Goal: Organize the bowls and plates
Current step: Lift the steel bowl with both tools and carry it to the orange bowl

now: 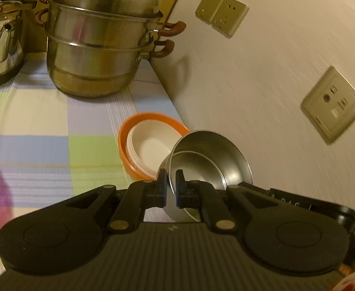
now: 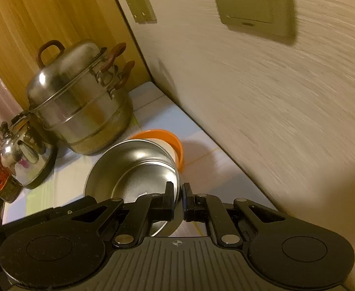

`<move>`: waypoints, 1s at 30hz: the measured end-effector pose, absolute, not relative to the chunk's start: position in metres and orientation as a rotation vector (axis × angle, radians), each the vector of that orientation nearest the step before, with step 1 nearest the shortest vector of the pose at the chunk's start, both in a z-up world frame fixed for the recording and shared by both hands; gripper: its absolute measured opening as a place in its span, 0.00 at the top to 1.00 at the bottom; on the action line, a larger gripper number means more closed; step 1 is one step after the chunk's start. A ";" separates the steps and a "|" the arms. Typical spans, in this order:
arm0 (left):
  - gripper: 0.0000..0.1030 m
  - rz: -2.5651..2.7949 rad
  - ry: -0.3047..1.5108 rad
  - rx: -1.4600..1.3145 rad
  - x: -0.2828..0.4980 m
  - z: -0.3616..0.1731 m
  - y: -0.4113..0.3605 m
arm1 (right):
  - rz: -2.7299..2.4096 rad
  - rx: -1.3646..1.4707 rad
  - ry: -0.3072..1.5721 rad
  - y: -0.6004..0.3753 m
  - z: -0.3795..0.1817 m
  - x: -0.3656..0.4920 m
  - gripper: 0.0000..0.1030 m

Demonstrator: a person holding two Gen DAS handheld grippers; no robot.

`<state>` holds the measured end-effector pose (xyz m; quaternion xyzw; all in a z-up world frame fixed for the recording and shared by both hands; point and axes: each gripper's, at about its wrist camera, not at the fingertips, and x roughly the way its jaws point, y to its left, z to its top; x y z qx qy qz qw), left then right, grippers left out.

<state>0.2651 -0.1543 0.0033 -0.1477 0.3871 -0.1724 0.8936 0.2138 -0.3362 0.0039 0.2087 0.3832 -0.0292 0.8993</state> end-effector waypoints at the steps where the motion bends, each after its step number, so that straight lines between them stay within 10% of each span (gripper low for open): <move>1: 0.95 -0.355 0.799 -0.302 0.269 0.004 -0.154 | -0.060 0.430 0.794 -0.335 0.004 0.218 0.94; 30: 0.95 -0.320 0.826 -0.215 0.357 -0.025 -0.158 | -0.048 0.384 0.831 -0.325 -0.029 0.312 0.94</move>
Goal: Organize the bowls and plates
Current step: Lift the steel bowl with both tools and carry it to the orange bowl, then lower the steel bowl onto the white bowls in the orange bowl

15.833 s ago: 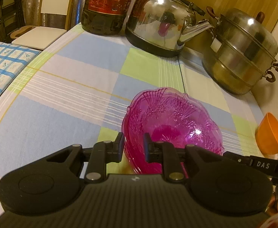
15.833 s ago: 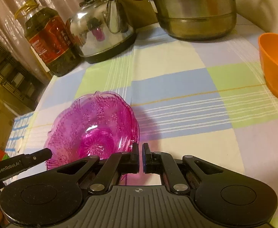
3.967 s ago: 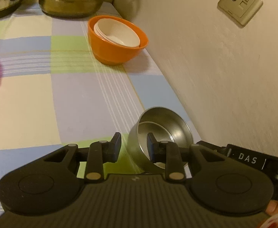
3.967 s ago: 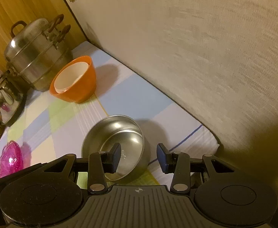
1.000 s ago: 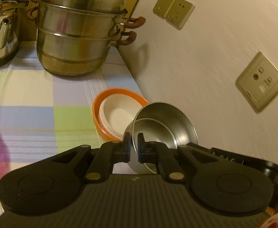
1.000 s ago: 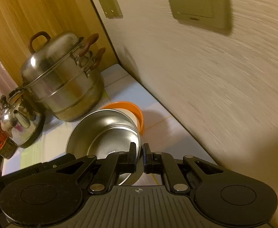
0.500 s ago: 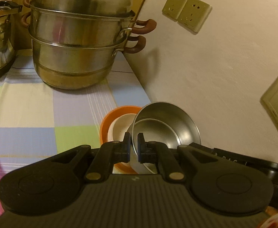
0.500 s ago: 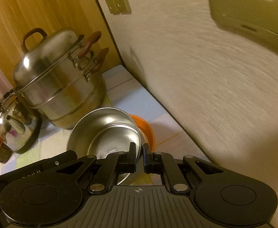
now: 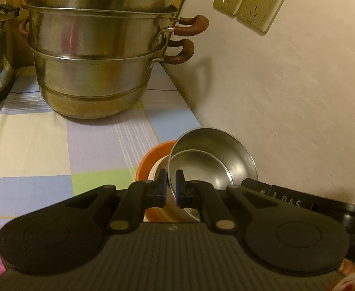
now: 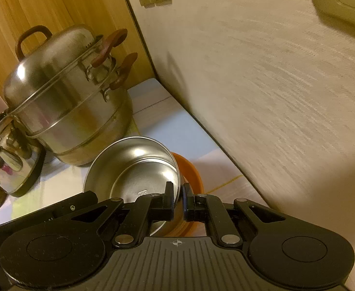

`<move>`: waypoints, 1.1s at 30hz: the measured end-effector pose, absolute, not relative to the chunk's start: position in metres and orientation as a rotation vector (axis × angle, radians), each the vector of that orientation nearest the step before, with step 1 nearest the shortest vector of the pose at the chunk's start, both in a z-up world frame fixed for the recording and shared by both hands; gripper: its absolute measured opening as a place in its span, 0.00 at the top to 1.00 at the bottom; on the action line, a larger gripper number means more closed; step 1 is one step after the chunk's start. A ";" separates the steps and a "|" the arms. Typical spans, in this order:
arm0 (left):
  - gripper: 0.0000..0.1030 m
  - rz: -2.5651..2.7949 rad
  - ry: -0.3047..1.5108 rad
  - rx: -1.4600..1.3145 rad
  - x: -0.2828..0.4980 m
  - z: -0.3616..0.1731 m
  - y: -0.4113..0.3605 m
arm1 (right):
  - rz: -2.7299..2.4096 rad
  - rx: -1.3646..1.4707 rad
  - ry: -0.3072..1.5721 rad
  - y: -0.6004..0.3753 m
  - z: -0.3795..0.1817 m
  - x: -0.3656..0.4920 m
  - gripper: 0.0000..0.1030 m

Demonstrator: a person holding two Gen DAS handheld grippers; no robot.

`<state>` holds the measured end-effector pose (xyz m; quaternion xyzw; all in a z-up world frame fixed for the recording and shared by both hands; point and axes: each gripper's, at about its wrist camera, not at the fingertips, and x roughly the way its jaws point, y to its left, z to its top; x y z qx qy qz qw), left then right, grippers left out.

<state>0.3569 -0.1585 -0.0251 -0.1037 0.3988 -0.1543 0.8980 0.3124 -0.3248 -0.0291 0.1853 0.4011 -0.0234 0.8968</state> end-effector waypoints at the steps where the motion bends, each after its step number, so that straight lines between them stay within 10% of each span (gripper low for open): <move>1: 0.95 -0.319 0.827 -0.211 0.358 -0.026 -0.159 | -0.047 0.382 0.831 -0.325 -0.030 0.314 0.94; 27: 0.95 -0.298 0.865 -0.209 0.365 -0.038 -0.159 | -0.036 0.407 0.870 -0.326 -0.050 0.327 0.93; 33: 0.93 -0.288 0.833 -0.250 0.363 -0.030 -0.150 | -0.010 0.463 0.799 -0.333 -0.043 0.320 0.56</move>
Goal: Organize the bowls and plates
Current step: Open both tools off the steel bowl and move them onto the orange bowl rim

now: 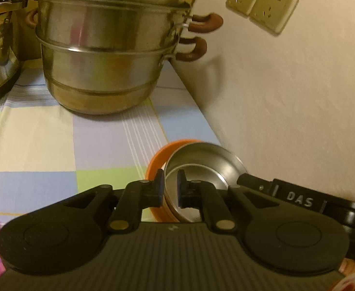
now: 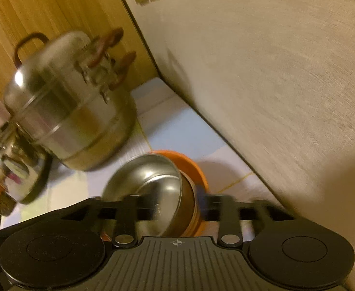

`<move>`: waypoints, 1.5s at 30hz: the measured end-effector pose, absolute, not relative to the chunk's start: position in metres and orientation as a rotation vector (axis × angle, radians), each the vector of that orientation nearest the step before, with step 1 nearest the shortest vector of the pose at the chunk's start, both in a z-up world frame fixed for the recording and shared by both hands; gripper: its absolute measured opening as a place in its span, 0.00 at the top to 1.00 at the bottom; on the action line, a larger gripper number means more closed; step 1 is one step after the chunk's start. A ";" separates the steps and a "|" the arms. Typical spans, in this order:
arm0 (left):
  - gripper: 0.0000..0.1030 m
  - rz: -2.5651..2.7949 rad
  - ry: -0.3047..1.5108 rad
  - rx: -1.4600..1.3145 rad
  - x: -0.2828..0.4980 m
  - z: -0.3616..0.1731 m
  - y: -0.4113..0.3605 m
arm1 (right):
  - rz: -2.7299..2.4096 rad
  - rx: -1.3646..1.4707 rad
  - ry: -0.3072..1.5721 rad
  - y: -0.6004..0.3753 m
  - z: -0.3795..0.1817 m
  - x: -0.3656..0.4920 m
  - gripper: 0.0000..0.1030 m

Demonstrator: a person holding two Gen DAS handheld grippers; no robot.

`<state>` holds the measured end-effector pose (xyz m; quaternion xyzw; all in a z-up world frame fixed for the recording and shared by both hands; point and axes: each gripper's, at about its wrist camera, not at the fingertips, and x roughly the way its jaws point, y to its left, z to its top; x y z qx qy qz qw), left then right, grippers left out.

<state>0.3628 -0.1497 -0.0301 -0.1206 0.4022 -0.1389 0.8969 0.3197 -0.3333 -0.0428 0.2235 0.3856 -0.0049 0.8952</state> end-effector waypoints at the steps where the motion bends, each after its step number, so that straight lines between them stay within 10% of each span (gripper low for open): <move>1: 0.93 -0.287 0.829 -0.254 0.362 -0.029 -0.148 | -0.008 0.467 0.789 -0.334 -0.041 0.318 0.56; 16: 0.92 -0.282 0.801 -0.271 0.361 -0.017 -0.137 | 0.003 0.455 0.749 -0.337 -0.028 0.305 0.58; 20: 0.92 -0.301 0.815 -0.252 0.362 -0.024 -0.140 | 0.000 0.428 0.764 -0.335 -0.033 0.305 0.80; 29: 0.92 -0.416 0.800 -0.240 0.359 -0.038 -0.150 | -0.017 0.413 0.799 -0.340 -0.054 0.307 0.90; 45: 0.92 -0.387 0.843 -0.255 0.365 -0.056 -0.148 | 0.009 0.402 0.812 -0.336 -0.061 0.314 0.91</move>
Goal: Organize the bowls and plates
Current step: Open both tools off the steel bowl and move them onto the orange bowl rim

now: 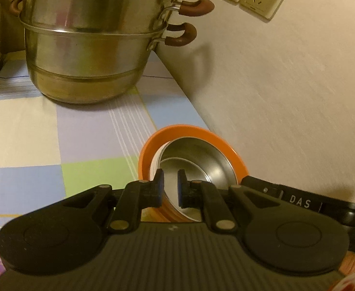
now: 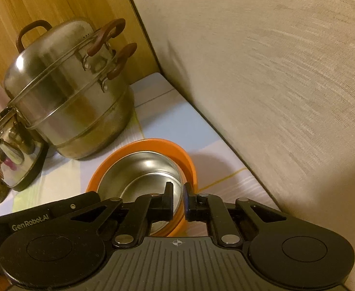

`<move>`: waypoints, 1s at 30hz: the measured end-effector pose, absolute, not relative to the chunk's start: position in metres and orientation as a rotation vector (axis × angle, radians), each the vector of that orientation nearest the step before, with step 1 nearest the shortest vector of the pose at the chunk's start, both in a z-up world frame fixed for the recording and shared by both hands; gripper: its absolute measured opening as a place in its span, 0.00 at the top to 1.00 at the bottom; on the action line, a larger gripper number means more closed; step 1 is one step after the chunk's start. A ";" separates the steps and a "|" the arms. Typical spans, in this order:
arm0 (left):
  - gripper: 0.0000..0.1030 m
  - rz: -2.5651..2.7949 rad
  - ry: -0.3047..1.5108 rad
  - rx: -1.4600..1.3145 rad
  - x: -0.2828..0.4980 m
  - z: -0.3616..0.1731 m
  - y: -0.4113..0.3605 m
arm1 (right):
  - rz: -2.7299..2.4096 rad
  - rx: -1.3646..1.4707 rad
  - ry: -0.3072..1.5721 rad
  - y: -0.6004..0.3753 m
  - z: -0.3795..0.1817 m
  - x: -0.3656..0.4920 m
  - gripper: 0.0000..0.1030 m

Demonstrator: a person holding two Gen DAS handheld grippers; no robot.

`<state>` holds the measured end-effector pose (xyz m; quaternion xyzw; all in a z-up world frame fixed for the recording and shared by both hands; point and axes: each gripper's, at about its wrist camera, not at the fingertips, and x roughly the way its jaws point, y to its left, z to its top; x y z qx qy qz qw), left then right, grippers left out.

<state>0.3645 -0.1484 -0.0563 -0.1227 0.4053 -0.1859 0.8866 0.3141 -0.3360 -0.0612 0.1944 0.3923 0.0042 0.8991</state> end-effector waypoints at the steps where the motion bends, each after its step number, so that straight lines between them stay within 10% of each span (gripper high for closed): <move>1: 0.92 -0.386 0.838 -0.254 0.364 -0.055 -0.148 | 0.010 0.404 0.812 -0.337 -0.061 0.313 0.91; 30: 0.92 -0.377 0.940 -0.228 0.383 -0.065 -0.151 | -0.007 0.390 0.827 -0.341 -0.056 0.313 0.91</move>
